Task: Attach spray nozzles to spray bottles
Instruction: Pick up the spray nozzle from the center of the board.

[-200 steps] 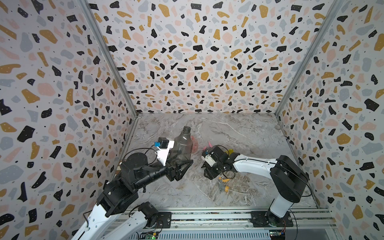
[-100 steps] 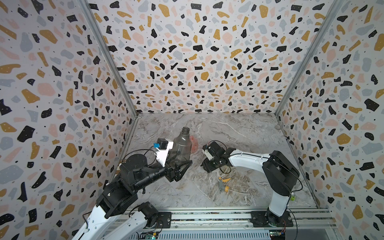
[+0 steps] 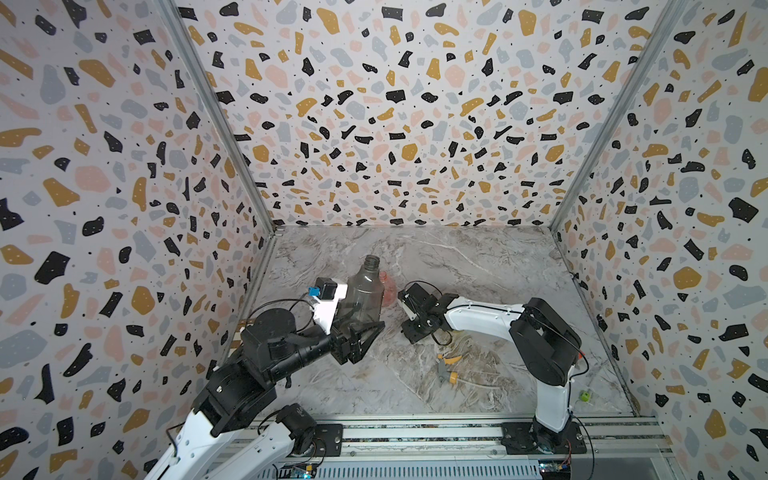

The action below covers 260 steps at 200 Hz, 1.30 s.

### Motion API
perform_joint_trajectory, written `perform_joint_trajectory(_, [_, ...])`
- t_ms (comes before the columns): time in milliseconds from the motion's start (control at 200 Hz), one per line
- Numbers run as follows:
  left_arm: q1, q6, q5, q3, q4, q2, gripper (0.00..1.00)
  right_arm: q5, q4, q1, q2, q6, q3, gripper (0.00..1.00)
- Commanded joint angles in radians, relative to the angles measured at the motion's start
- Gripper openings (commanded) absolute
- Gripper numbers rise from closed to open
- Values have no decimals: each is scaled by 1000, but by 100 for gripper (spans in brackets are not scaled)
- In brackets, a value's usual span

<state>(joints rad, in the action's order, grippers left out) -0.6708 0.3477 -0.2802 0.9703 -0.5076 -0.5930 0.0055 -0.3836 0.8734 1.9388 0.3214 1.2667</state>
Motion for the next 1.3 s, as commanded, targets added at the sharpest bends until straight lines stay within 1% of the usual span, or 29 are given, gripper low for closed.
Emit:
perform_joint_trajectory(0, [-5, -10, -12, -8, 57, 9, 0, 27, -40, 5, 5, -14, 30, 54])
perform_joint_trajectory(215, [-5, -7, -13, -13, 63, 8, 0, 16, -27, 4, -1, -16, 21, 46])
perform_joint_trajectory(355, [-6, -10, -12, -17, 70, -2, 0, -14, 41, 4, -75, -23, -13, 39])
perform_joint_trajectory(436, [-5, -9, -9, -26, 83, -1, 0, -45, 105, 4, -153, -25, -44, 36])
perform_joint_trajectory(616, [-6, -4, 28, -67, 129, 13, 0, -117, 222, 1, -398, -16, -111, 35])
perform_joint_trajectory(756, [-6, 7, 21, -87, 166, -8, 0, -186, 266, -44, -577, 11, -174, 35])
perform_joint_trajectory(851, [-5, 17, -16, -97, 195, -47, 0, -249, 325, -91, -692, 38, -242, 34])
perform_joint_trajectory(996, [-5, 23, -162, -122, 291, -94, 0, -353, 358, -154, -805, 73, -290, 33])
perform_joint_trajectory(1081, [-4, 24, -212, -139, 319, -114, 0, -410, 380, -202, -860, 102, -305, 33])
perform_joint_trajectory(1191, [-5, 30, -289, -170, 421, -125, 0, -484, 421, -266, -918, 162, -314, 32])
perform_joint_trajectory(1297, [-9, 33, -345, -203, 496, -131, 0, -519, 499, -300, -969, 218, -327, 31])
